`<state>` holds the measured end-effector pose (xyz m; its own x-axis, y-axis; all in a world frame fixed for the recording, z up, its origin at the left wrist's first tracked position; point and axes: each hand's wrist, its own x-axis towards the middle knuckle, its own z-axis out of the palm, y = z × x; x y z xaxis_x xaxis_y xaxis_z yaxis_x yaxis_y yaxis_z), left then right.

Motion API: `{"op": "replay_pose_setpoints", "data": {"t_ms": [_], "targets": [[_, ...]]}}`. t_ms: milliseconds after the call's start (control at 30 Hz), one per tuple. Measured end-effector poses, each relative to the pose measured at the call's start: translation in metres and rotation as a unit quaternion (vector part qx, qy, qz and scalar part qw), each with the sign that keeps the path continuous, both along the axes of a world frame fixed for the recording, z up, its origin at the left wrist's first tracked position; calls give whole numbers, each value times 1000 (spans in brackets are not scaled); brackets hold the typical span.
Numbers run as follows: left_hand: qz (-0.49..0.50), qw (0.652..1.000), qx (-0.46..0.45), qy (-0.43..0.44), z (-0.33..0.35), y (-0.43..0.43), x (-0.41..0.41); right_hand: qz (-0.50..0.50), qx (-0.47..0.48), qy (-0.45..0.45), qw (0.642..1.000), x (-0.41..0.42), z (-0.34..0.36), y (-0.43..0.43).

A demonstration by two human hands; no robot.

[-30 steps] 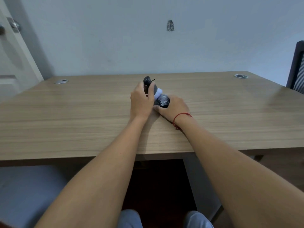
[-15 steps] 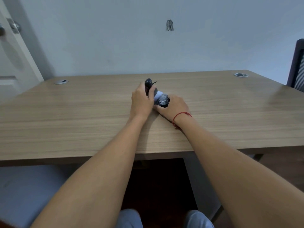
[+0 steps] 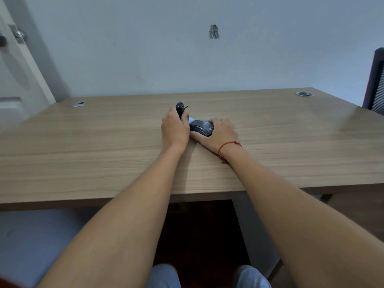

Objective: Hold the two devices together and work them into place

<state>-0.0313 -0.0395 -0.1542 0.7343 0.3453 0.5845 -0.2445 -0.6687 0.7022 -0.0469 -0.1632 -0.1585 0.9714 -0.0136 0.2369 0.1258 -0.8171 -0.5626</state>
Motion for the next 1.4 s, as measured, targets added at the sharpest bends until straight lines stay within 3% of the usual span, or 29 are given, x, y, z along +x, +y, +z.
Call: {"op": "replay_pose_setpoints", "data": {"t_ms": [100, 233, 467, 600, 667, 833, 1000, 1100, 1267, 1400], "targets": [[32, 999, 0, 2, 0, 1, 0, -7, -12, -1, 1000, 4, -2, -3], [-39, 996, -37, -69, 5, -4, -6, 9, 11, -14, 1000, 5, -2, -5], [40, 999, -28, 4, 0, 4, 0, 25, 21, -21, 999, 2, -1, -5], [-46, 996, -20, -73, 4, -4, -8, 23, 37, -21, 999, 3, 0, -6], [-50, 997, 2, -58, 3, -5, -7, 19, 52, -19, 998, 2, 1, -6], [46, 999, 5, 23, -2, 3, 0, 27, 77, 6, 997, -3, 3, -5], [-41, 995, -46, -74, 5, -3, -9, 16, 95, 1, 995, -4, 3, -6], [-70, 996, -27, -53, 4, -5, -10, -6, 95, -1, 995, -5, 3, -4], [27, 999, -11, 13, -1, 3, -2, -13, 105, 5, 994, -5, 2, -4], [-50, 996, -42, -55, 4, -4, -9, -18, 97, 12, 995, -4, 2, -5]]}}
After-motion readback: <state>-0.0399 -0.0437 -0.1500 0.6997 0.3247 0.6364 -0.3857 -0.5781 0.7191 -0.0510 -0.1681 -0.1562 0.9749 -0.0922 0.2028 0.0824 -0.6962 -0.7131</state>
